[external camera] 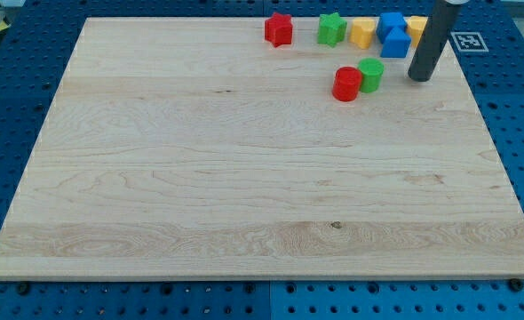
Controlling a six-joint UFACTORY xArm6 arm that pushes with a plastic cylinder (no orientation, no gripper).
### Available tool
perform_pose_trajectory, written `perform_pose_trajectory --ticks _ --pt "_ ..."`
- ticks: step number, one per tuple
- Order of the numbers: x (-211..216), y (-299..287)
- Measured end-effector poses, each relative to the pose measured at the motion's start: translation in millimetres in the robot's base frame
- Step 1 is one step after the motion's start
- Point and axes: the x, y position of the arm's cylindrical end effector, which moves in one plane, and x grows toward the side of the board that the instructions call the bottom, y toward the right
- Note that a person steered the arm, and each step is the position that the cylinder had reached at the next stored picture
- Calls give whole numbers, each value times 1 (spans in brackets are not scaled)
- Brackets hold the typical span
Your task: Place the green circle to the left of the red star
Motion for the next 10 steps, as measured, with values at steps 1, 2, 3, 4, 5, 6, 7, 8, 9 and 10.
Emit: perform_pose_trajectory --ticks 1,2,3,4,5,6,7,8,9,10 --pt "0 -1" --pt "7 -8" --pt "10 -10" --pt "14 -22" --pt "14 -35" --pt "14 -60" --pt "11 -89" --pt "-9 -94" --pt "-29 -94" --pt "-35 -98"
